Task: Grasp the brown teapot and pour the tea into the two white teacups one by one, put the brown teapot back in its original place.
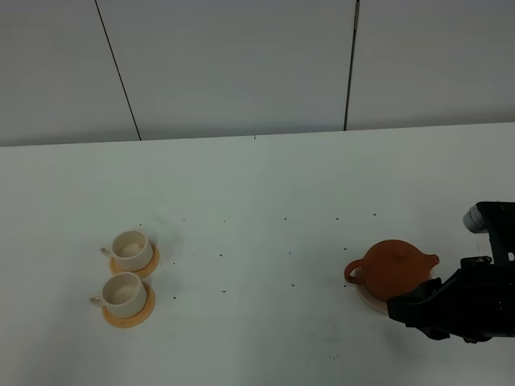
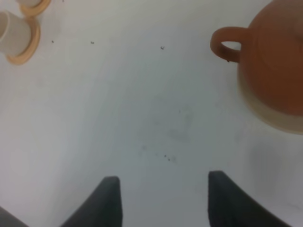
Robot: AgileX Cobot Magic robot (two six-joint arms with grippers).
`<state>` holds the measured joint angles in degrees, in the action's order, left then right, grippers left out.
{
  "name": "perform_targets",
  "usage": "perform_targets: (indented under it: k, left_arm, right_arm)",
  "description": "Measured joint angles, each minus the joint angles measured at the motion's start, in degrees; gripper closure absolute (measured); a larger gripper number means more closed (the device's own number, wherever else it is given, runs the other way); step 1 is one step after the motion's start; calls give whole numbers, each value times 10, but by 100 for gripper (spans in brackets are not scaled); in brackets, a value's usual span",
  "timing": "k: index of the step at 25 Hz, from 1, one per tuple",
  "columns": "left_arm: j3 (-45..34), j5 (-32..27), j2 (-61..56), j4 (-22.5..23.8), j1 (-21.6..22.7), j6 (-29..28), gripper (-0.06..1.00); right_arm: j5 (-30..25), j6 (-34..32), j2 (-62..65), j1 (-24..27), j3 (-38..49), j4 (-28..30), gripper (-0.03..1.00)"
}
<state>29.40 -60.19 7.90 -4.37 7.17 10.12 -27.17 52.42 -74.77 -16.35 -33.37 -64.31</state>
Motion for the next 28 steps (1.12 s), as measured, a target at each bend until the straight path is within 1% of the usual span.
perform_targets:
  k: [4, 7, 9, 13, 15, 24, 28]
  left_arm:
    - [0, 0, -63, 0, 0, 0, 50]
    - [0, -1, -82, 0, -6, 0, 50]
    - [0, 0, -82, 0, -22, 0, 50]
    - [0, 0, -83, 0, -67, 0, 50]
    - [0, 0, -83, 0, -78, 0, 50]
    - [0, 0, -83, 0, -80, 0, 50]
    - [0, 0, -83, 0, -80, 0, 50]
  right_arm:
    - [0, 0, 0, 0, 0, 0, 56]
    - [0, 0, 0, 0, 0, 0, 56]
    - [0, 0, 0, 0, 0, 0, 56]
    - [0, 0, 0, 0, 0, 0, 56]
    - [0, 0, 0, 0, 0, 0, 56]
    - [0, 0, 0, 0, 0, -1, 56]
    - [-3, 0, 0, 0, 0, -16, 56]
